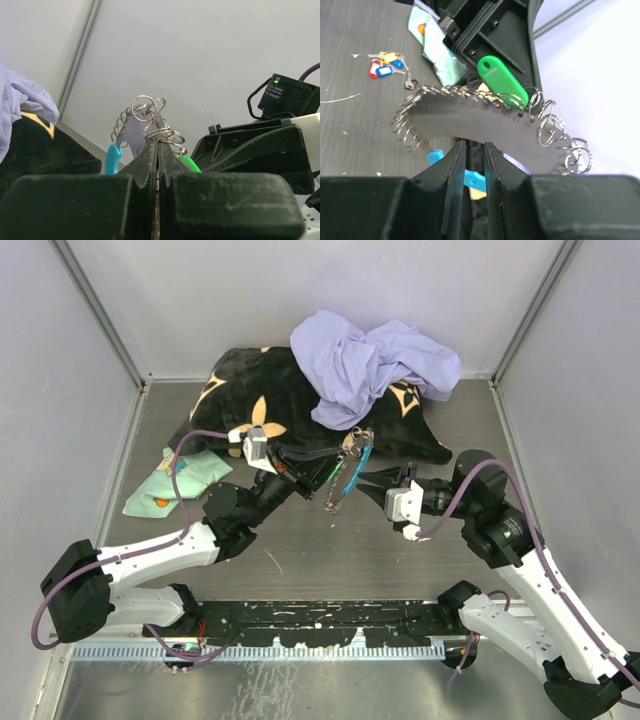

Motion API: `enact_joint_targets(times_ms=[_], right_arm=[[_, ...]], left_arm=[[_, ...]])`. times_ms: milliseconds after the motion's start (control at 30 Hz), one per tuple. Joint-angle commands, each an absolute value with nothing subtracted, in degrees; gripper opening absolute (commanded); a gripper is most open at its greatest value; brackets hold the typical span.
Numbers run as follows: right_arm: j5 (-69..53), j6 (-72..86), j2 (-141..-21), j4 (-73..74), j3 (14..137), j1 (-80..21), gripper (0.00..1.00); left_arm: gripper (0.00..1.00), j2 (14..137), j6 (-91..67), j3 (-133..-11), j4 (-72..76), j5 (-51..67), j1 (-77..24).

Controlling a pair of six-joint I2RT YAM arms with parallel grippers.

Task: Remove the keys from the keyring
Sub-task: Remove the key from the keyring.

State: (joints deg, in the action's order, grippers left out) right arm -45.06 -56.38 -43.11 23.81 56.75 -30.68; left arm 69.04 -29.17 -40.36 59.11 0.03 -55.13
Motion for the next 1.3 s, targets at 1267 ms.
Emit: enact_joint_targets(times_ms=[1267], right_arm=[[-27.7, -55.1, -46.2, 6.8, 58.8, -39.7, 0.25]], left_arm=[[0.0, 69.0, -32.0, -40.9, 64.9, 2.1, -55.4]])
